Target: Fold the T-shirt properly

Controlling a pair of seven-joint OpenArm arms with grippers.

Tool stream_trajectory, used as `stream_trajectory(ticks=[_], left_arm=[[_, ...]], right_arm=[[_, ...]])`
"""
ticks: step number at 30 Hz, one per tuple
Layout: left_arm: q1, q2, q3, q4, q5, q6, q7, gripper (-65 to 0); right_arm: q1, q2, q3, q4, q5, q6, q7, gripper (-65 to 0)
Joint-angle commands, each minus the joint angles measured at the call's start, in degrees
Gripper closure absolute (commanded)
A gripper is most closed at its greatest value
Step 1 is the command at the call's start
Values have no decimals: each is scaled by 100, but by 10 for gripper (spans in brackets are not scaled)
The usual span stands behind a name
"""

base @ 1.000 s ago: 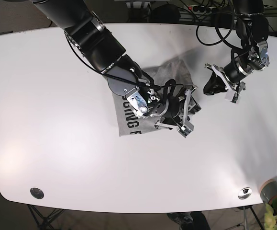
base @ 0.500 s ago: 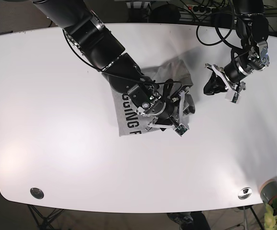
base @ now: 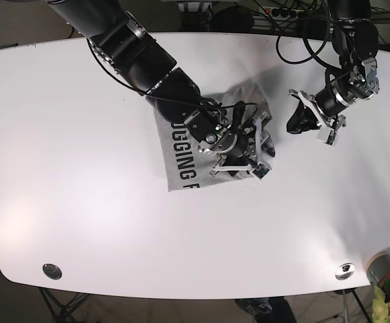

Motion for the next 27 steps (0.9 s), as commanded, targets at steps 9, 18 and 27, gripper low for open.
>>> stream_trajectory(ticks=[9, 18, 27], left_arm=[[-70, -82, -23, 78, -95, -45, -122, 0], [-70, -82, 48, 78, -95, -45, -122, 0], [-78, -82, 180, 78, -95, -45, -122, 0]], right_arm=[[88, -106, -330, 131, 63, 5, 123, -333], [114, 26, -84, 122, -377, -56, 150, -333], [97, 17, 13, 131, -790, -56, 150, -330]])
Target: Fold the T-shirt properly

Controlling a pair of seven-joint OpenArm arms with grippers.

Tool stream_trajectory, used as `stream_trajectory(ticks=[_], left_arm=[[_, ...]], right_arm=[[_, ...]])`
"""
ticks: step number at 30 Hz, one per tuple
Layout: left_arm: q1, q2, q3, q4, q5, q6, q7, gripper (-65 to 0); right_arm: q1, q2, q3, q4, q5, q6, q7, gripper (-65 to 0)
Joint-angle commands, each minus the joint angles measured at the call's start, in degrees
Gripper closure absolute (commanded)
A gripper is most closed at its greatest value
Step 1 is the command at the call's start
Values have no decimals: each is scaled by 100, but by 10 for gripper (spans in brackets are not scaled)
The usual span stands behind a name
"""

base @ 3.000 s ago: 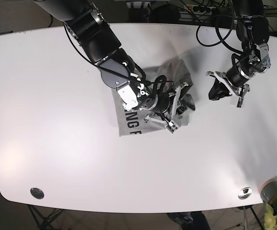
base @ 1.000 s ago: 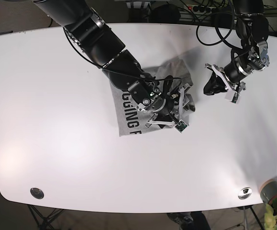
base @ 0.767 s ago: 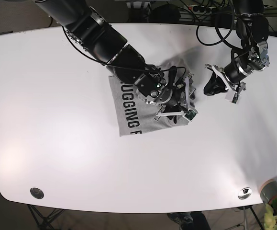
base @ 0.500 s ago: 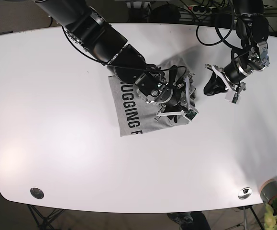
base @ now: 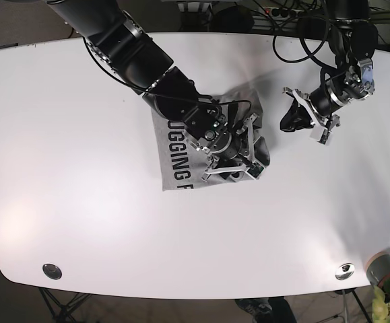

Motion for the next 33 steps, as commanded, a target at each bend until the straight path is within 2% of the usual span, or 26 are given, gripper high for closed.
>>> stream_trajectory(ticks=[1, 7, 14, 31, 33], left_arm=[[-70, -82, -45, 78, -97, -45, -122, 0], [-70, -82, -37, 78, -97, -45, -122, 0], [-70, -82, -37, 78, -97, -45, -122, 0], [-43, -65, -37, 78, -97, -45, -122, 0], [-43, -73, -37, 78, -97, -45, -122, 0]], right_arm=[[132, -90, 17, 136, 14, 5, 115, -328], [0, -90, 26, 575, 23, 5, 106, -328], [0, -99, 26, 602, 23, -4, 115, -328], [88, -152, 26, -119, -21, -21, 651, -323], [141, -187, 105, -242, -30, -21, 730, -287]])
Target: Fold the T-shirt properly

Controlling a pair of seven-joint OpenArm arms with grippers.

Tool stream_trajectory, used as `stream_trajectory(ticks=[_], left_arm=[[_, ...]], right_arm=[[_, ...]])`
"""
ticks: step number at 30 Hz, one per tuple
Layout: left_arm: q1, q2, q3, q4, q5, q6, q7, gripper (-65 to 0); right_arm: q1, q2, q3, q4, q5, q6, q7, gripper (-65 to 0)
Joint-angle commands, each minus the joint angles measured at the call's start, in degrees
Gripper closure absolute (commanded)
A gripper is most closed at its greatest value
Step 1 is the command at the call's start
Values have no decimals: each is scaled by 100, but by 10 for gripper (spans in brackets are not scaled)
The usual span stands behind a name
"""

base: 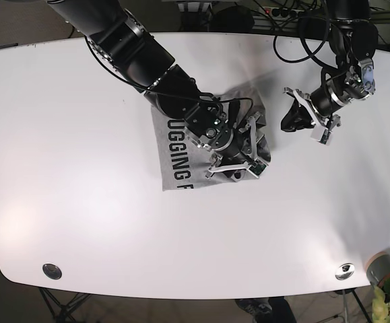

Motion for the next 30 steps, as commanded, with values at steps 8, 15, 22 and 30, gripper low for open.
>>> stream_trajectory(ticks=[8, 15, 22, 30], left_arm=[[-39, -75, -32, 81, -97, -45, -122, 0], [-30, -75, -32, 81, -97, -45, -122, 0], [-30, -84, 240, 81, -97, -45, -122, 0], [-21, -84, 240, 81, -97, -45, -122, 0]], right_arm=[[186, -139, 349, -105, -14, -34, 265, -81], [186, -139, 349, 317, 21, -34, 230, -65], [213, -192, 349, 730, 30, -34, 89, -70], [520, -217, 349, 484, 38, -34, 107, -70]])
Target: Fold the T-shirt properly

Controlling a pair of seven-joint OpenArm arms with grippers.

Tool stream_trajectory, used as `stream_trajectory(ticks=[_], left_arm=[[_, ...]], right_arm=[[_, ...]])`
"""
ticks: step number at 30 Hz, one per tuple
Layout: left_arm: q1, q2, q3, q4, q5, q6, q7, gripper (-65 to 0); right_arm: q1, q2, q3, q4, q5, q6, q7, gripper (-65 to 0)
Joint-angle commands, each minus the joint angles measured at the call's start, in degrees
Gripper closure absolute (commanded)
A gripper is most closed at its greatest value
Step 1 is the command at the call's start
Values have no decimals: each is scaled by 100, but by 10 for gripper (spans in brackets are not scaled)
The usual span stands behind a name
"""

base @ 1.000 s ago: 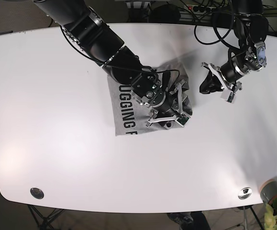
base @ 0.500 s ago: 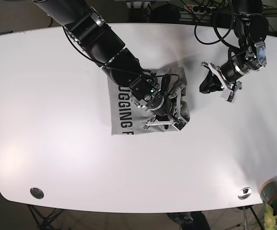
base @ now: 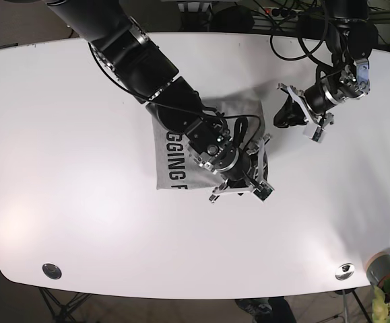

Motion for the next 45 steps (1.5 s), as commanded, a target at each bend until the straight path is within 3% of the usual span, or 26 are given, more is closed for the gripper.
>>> stream_trajectory(ticks=[1, 9, 12, 15, 17, 18, 26, 30, 34, 37, 45], left_arm=[[-50, -73, -40, 83, -97, -45, -122, 0], [-50, -73, -40, 83, -97, -45, -122, 0], [-50, -65, -40, 83, -97, -45, -122, 0], [-58, -56, -40, 92, -106, -45, -122, 0], [-67, -65, -40, 127, -123, -45, -122, 0], [-67, -65, -40, 136, -132, -45, -122, 0], [-111, -38, -31, 408, -106, -45, -122, 0], [-208, -29, 251, 760, -106, -45, -122, 0], [-480, -47, 936, 821, -88, -5, -122, 0], [-595, -38, 1279, 812, -88, 320, -122, 0], [-894, -29, 2106, 698, -88, 1313, -131, 0]], right_arm=[[208, -75, 28, 40, 14, -41, 146, -70], [498, -75, -8, -303, 181, -32, 295, -82], [604, -75, -8, -320, 665, -32, 269, -217], [621, -75, 28, -294, 1043, -32, 278, -441], [621, -75, 36, -250, 1236, -32, 295, -526], [604, -75, 63, -188, 1307, -32, 304, -533], [-29, 29, 1496, 752, 1676, 21, 260, -426], [-390, 232, 2129, 1218, 1676, 3, 120, -319], [-609, 487, 2595, 1359, 1676, 21, -21, -155], [-733, 715, 2727, 1332, 1676, 21, -21, -89], [-803, 1084, 2779, 1025, 1676, 21, -30, -100]])
